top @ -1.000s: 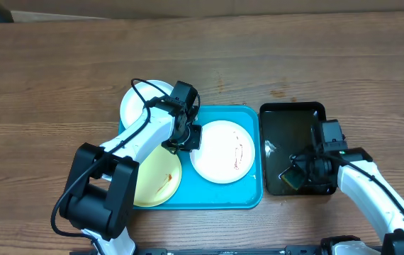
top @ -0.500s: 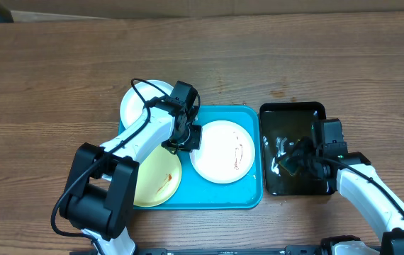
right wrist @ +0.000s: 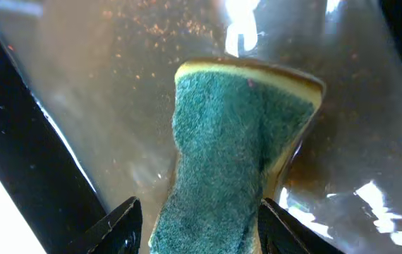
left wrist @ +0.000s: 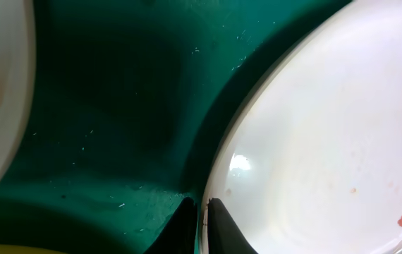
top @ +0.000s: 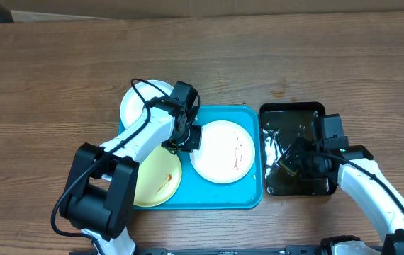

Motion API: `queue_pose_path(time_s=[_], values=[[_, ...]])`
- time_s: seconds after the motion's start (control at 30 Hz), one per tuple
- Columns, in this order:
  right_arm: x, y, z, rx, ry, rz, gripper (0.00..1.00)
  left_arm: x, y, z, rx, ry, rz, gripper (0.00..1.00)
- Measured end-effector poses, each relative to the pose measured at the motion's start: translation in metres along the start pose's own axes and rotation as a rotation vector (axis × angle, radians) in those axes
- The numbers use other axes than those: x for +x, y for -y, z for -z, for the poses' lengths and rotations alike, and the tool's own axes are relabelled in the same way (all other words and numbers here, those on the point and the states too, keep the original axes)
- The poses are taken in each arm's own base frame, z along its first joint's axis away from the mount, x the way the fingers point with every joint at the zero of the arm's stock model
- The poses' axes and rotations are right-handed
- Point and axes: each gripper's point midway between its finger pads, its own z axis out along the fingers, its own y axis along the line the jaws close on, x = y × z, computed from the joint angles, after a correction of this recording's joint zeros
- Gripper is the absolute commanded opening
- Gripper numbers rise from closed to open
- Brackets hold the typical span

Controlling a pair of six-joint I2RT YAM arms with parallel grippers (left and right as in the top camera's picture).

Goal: Clean dirty plates on tray and stack at the side
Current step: 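Grasp the green-and-yellow sponge with the right gripper in the water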

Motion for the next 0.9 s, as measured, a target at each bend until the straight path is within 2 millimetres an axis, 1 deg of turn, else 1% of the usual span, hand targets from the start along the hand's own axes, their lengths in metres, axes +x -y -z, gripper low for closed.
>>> queue_pose_path(time_s=[0.1, 0.13, 0.2, 0.3, 0.37, 0.47, 0.5, 0.57, 0.7, 0.73, 0.77, 0.83, 0.9], values=[[0.002, 0.001, -0.004, 0.009, -0.014, -0.004, 0.54, 0.000, 0.000, 0.000, 0.000, 0.000, 0.000, 0.10], [0.004, 0.002, -0.007, 0.018, -0.024, -0.010, 0.51, 0.000, 0.000, 0.000, 0.000, 0.000, 0.000, 0.10], [0.008, 0.006, -0.013, 0.037, -0.048, -0.038, 0.41, 0.000, 0.000, 0.000, 0.000, 0.000, 0.000, 0.10], [0.012, 0.011, -0.021, 0.063, -0.080, -0.076, 0.22, 0.000, 0.000, 0.000, 0.000, 0.000, 0.000, 0.10], [0.015, 0.013, -0.021, 0.072, -0.092, -0.093, 0.04, 0.000, 0.000, 0.000, 0.000, 0.000, 0.000, 0.12], [0.019, 0.015, -0.021, 0.086, -0.111, -0.114, 0.04, 0.000, 0.000, 0.000, 0.000, 0.000, 0.000, 0.13], [0.019, 0.015, -0.020, 0.088, -0.114, -0.114, 0.04, 0.000, 0.000, 0.000, 0.000, 0.000, 0.000, 0.13], [0.020, 0.016, -0.019, 0.095, -0.122, -0.122, 0.21, 0.000, 0.000, 0.000, 0.000, 0.000, 0.000, 0.16], [0.024, 0.020, -0.013, 0.133, -0.161, -0.142, 0.45, 0.000, 0.000, 0.000, 0.000, 0.000, 0.000, 0.17], [0.024, 0.019, -0.011, 0.137, -0.165, -0.143, 0.57, 0.000, 0.000, 0.000, 0.000, 0.000, 0.000, 0.17], [0.024, 0.019, -0.010, 0.137, -0.172, -0.140, 0.61, 0.000, 0.000, 0.000, 0.000, 0.000, 0.000, 0.18], [0.026, 0.018, -0.007, 0.140, -0.187, -0.140, 0.63, 0.000, 0.000, 0.000, 0.000, 0.000, 0.000, 0.18], [0.034, 0.023, -0.004, 0.163, -0.222, -0.150, 0.63, 0.000, 0.000, 0.000, 0.000, 0.000, 0.000, 0.18]])
